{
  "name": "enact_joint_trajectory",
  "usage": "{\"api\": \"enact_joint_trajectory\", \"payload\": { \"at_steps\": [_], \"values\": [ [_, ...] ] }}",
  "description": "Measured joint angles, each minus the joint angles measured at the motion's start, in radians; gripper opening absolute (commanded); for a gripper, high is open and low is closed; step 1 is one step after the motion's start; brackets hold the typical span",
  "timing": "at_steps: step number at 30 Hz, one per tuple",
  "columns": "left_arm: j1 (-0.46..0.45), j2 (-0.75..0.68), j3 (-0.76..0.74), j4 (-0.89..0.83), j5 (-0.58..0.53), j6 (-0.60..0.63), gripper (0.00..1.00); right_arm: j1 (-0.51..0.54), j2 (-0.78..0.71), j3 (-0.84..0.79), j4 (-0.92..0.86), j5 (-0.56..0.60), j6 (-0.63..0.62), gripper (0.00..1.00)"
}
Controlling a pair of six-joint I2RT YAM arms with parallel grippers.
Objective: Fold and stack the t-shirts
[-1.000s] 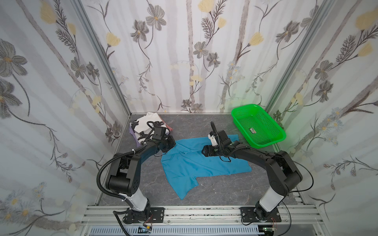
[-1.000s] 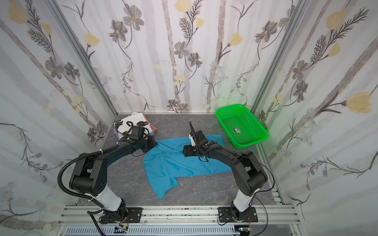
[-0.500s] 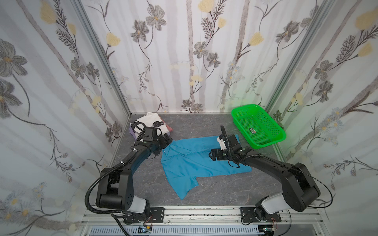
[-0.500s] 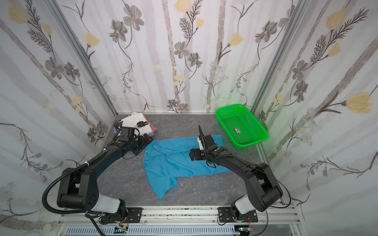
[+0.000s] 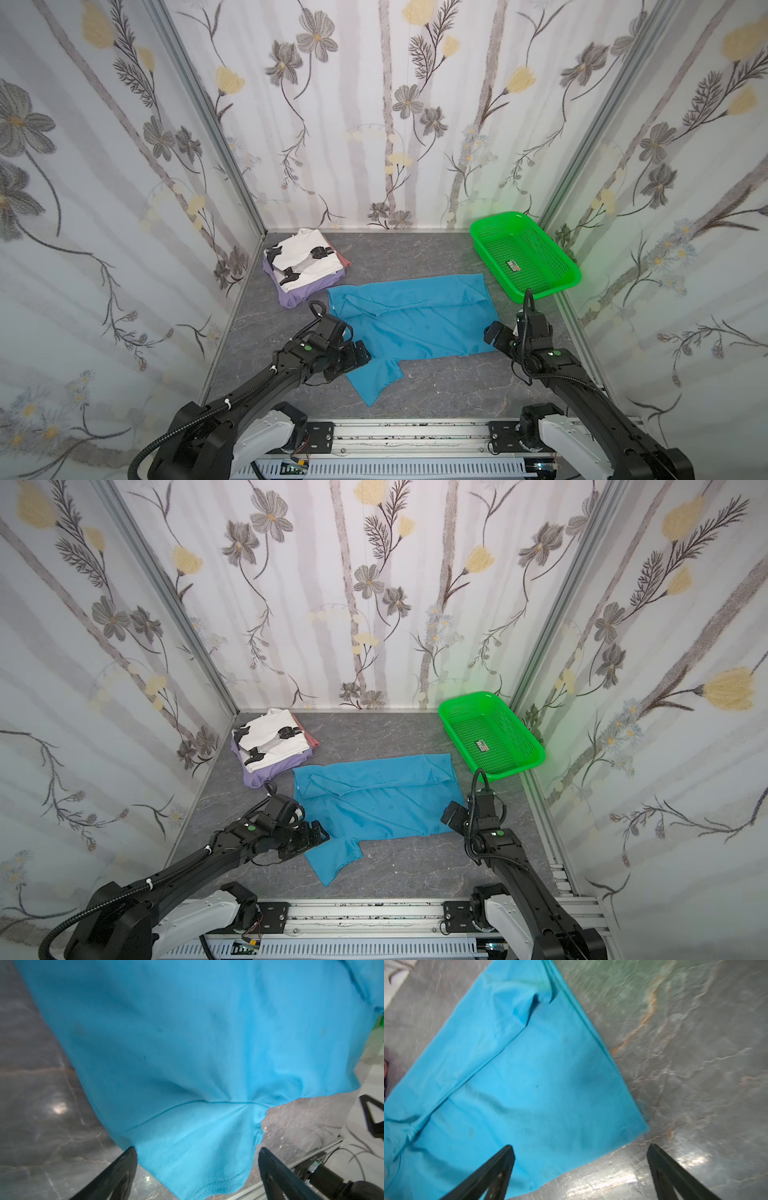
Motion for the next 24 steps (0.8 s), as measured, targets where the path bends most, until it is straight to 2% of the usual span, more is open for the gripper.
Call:
{"api": "enact_joint_trajectory", "payload": {
  "at_steps": [6, 11, 14, 19, 24],
  "values": [
    [-0.178, -0.003, -0.027, -0.042, 0.012, -0.016, 0.83, -0.107, -0.051, -0.003, 0.000, -0.008, 0.017, 1.00],
    [-0.293, 0.037, -0.006, -0.066, 0.016, -0.023, 0.75, -0.139, -0.035, 0.033, 0.000, -0.018, 0.005, 1.00],
    [-0.337, 0.075, 0.014, -0.086, 0.015, -0.023, 0.66, -0.150, -0.028, 0.042, 0.005, -0.023, -0.010, 1.00],
    [-0.402, 0.143, 0.056, -0.136, -0.010, -0.022, 0.58, -0.166, -0.021, 0.043, 0.005, -0.028, -0.028, 1.00],
    [-0.417, 0.200, 0.109, -0.201, -0.101, -0.014, 0.48, -0.177, -0.027, 0.040, 0.009, -0.035, -0.029, 1.00]
  ]
}}
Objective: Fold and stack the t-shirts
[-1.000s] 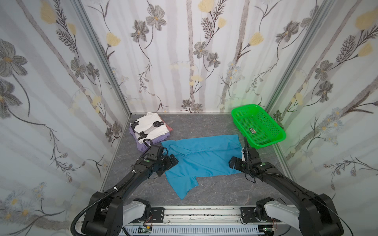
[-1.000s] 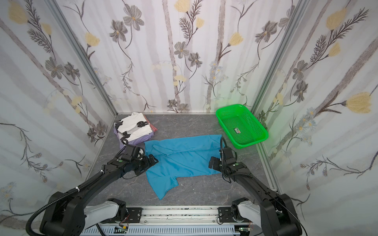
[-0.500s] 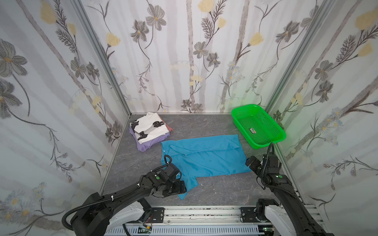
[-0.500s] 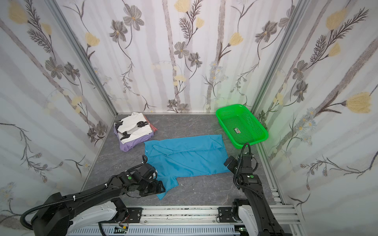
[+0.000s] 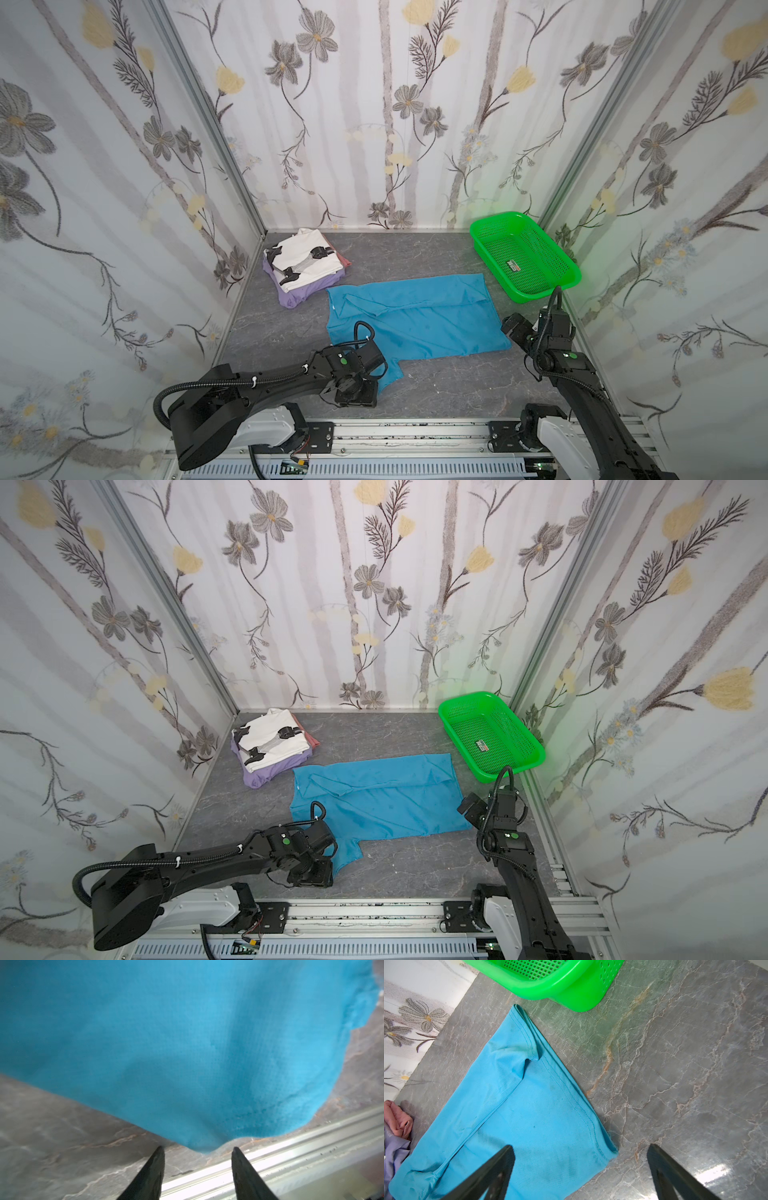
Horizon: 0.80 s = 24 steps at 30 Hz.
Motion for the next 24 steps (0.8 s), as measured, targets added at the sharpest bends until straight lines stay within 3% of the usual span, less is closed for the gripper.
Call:
{"api": "enact_joint_trajectory", "payload": {
  "at_steps": [6, 12, 16, 24],
  "values": [
    [-0.003, 0.042, 0.023, -0.032, -0.085, -0.006, 0.45, -0.002, -0.005, -0.013, 0.019, -0.032, 0.000, 1.00],
    [-0.043, 0.102, 0.072, -0.030, -0.077, 0.009, 0.63, -0.002, 0.020, -0.014, 0.044, -0.060, -0.008, 1.00],
    [-0.083, 0.121, 0.097, -0.013, -0.049, 0.035, 0.64, -0.002, 0.032, -0.014, 0.047, -0.074, -0.015, 1.00],
    [-0.088, 0.203, 0.137, -0.058, -0.085, 0.047, 0.43, -0.002, 0.023, -0.023, 0.057, -0.074, -0.015, 1.00]
  ]
}}
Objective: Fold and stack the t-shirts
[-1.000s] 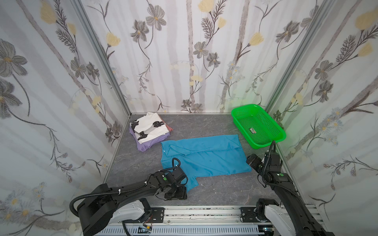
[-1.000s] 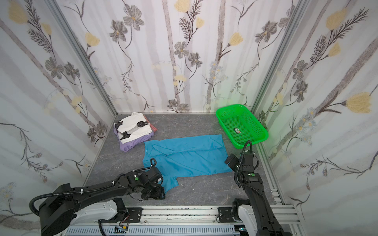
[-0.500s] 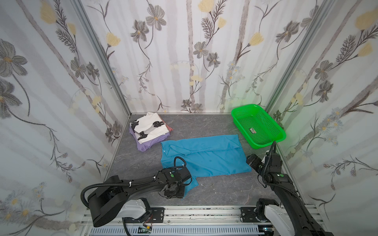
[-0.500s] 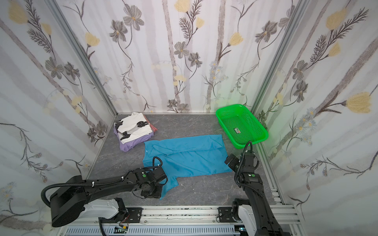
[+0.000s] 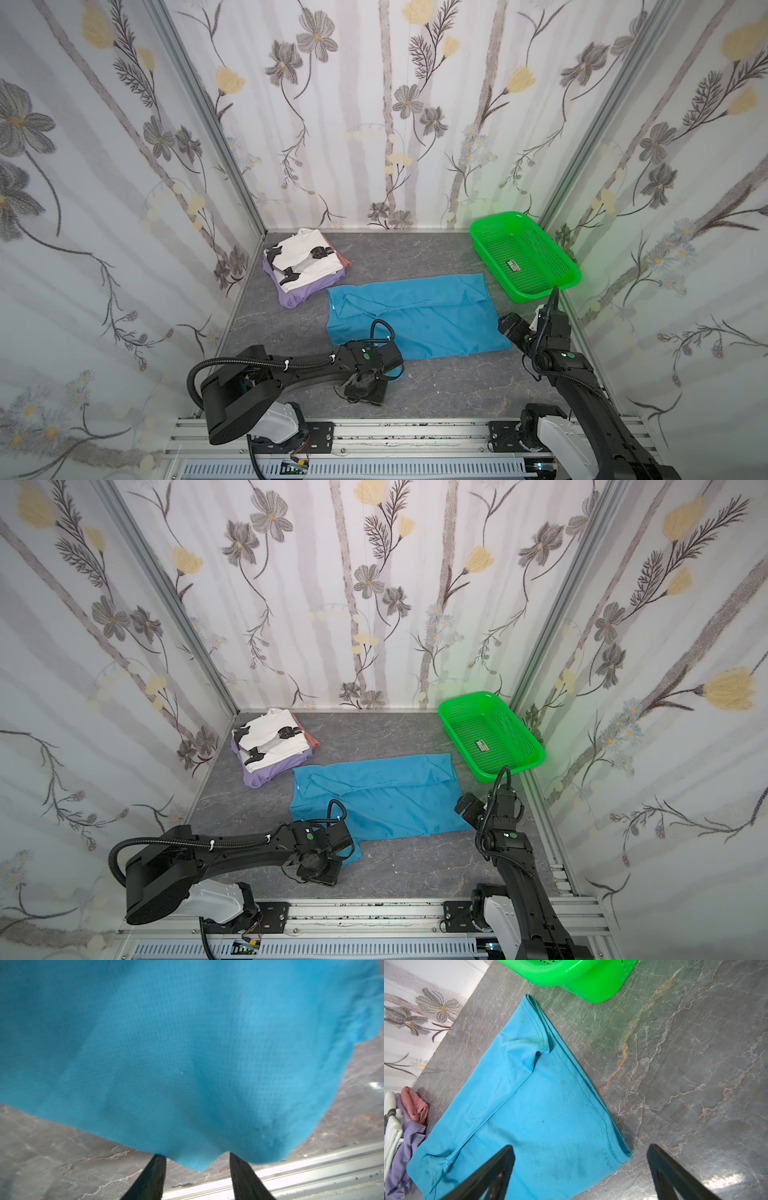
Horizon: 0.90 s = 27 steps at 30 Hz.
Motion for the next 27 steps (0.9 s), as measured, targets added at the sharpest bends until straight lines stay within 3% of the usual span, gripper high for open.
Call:
{"api": "enact_joint_trajectory", "payload": {
  "at_steps": [2, 4, 5, 11, 18, 27],
  "values": [
    [-0.002, 0.022, 0.007, -0.019, -0.018, -0.005, 0.31, 0.000, -0.003, -0.001, 0.001, 0.000, -0.002, 1.00],
    [0.000, 0.032, 0.014, -0.041, -0.035, -0.011, 0.07, 0.000, -0.003, -0.001, 0.004, 0.000, -0.003, 1.00],
    [0.000, 0.032, 0.016, -0.058, -0.050, -0.012, 0.00, 0.000, -0.002, -0.001, 0.005, 0.000, -0.005, 1.00],
    [0.018, -0.073, 0.065, -0.154, -0.178, -0.018, 0.00, 0.000, 0.037, 0.000, 0.015, -0.033, -0.019, 0.97],
    [0.159, -0.274, 0.061, -0.214, -0.300, -0.043, 0.00, 0.040, 0.057, -0.050, 0.039, -0.061, -0.006, 0.92],
    [0.344, -0.330, 0.032, -0.198, -0.362, -0.033, 0.00, 0.182, 0.027, -0.102, 0.011, -0.013, 0.088, 0.88]
  ]
}}
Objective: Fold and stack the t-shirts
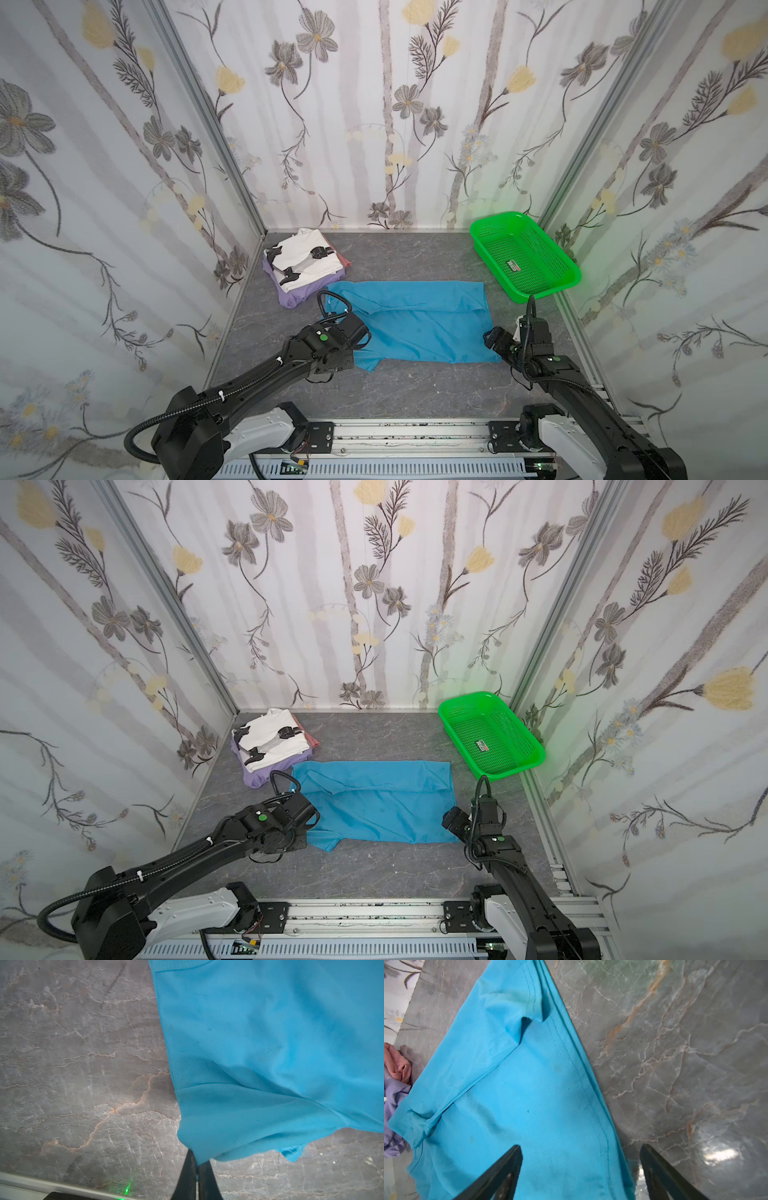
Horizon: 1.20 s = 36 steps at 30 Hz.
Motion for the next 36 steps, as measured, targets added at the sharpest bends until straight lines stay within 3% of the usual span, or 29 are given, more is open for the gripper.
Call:
{"api": "enact_joint_trajectory", "payload": {
  "at_steps": [7, 16, 18, 21, 25, 29, 34, 36],
  "values": [
    [0.043, 0.019, -0.021, 0.055, 0.032, 0.050, 0.00, 0.101, -0.122, -0.051, -0.091, 0.007, 0.060, 0.85],
    [0.068, 0.023, -0.025, 0.095, 0.062, 0.091, 0.00, 0.185, -0.184, -0.061, -0.173, 0.009, 0.097, 0.71],
    [0.071, 0.018, -0.027, 0.097, 0.063, 0.091, 0.00, 0.190, -0.191, -0.060, -0.190, 0.029, 0.108, 0.79],
    [0.073, 0.010, -0.030, 0.098, 0.063, 0.091, 0.00, 0.206, -0.220, -0.064, -0.210, 0.062, 0.140, 0.79],
    [0.075, 0.004, -0.031, 0.099, 0.063, 0.091, 0.00, 0.233, -0.263, -0.076, -0.233, 0.101, 0.184, 0.60],
    [0.082, 0.004, -0.032, 0.103, 0.067, 0.094, 0.00, 0.243, -0.259, -0.076, -0.246, 0.125, 0.206, 0.55],
    [0.091, 0.008, -0.037, 0.115, 0.077, 0.098, 0.00, 0.248, -0.240, -0.071, -0.251, 0.152, 0.220, 0.23],
    [0.093, 0.008, -0.038, 0.120, 0.078, 0.099, 0.00, 0.248, -0.223, -0.064, -0.250, 0.163, 0.226, 0.03]
  ]
}}
